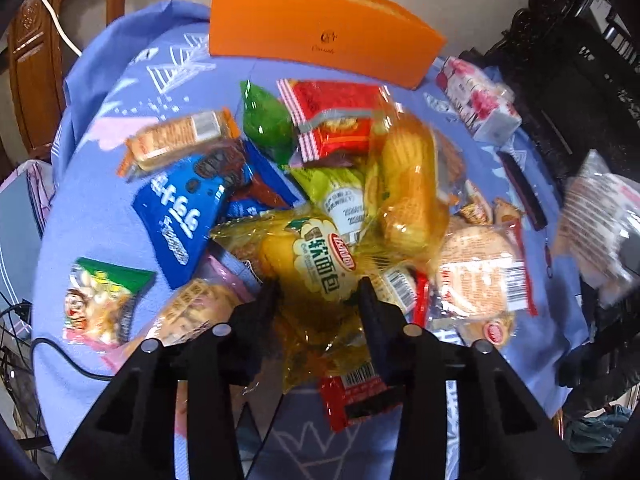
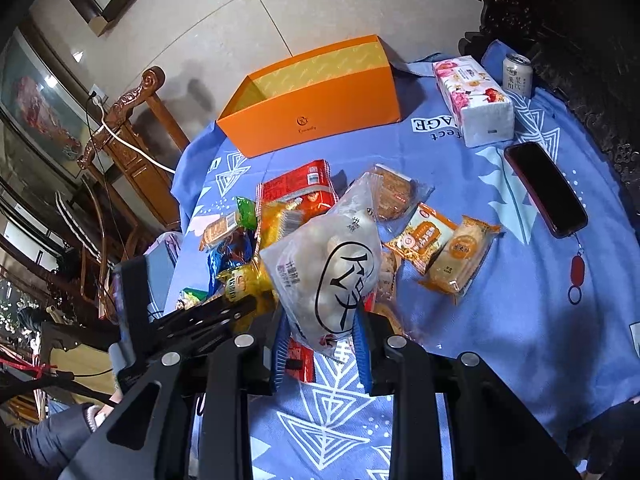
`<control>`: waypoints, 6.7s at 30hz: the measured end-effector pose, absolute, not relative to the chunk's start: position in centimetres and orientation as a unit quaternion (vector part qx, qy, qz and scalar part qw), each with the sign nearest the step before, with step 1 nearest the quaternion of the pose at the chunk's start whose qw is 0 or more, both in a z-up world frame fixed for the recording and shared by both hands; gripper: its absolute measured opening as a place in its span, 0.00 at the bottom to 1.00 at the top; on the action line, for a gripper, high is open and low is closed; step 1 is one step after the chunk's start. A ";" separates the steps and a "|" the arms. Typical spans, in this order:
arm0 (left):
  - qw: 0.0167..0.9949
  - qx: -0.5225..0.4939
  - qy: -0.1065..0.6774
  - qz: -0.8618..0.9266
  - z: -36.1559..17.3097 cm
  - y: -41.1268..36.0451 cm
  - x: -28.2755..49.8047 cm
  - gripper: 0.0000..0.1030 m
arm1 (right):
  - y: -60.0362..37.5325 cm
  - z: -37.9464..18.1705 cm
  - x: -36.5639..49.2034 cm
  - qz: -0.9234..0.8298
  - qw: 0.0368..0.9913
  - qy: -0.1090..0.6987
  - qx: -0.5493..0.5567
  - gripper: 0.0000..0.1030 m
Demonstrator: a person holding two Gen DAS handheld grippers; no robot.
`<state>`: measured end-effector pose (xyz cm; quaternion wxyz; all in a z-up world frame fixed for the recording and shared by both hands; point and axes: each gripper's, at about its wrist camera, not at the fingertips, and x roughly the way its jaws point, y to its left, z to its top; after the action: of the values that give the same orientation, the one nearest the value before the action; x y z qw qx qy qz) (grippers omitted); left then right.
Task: Organize snacks
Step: 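Grasp the yellow bread bag with the left tool while the right tool holds the white bun, then carry both bags over the orange box and open both tools to drop them, then reach the right tool back to the pile and grasp the red striped wafer pack, then grasp the yellow barcode bread bag with the left tool while the right tool holds the wafer, then carry both packs over the orange box and open both tools to drop them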
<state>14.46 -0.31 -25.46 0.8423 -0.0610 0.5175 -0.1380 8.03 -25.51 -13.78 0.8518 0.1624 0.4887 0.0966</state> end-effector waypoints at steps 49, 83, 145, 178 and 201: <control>0.913 -0.093 0.348 -0.193 -4.3 3.6 27.8 0.44 | -23.2 -3.2 23.7 0.141 0.917 0.357 0.112 0.24; 0.892 -0.071 0.428 -0.127 -12.1 7.2 16.2 0.93 | -23.2 -18.0 13.0 0.112 0.844 0.519 0.072 0.82; 0.855 0.178 0.386 -0.299 -17.5 -6.9 18.0 0.93 | -26.3 -19.8 10.2 0.106 0.798 0.568 0.169 0.15; 0.877 0.132 0.349 -0.303 -14.2 -4.8 16.7 0.42 | -27.0 -14.0 11.3 0.106 0.832 0.509 0.194 0.15; 0.949 0.049 0.289 -0.115 -1.3 -0.9 44.8 0.94 | -24.1 -1.1 38.9 0.112 0.931 0.333 0.103 0.67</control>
<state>44.83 -0.90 -1.25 0.9490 0.0486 0.2894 -0.1153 38.86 -24.13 -1.14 0.9307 0.1027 0.3330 0.1117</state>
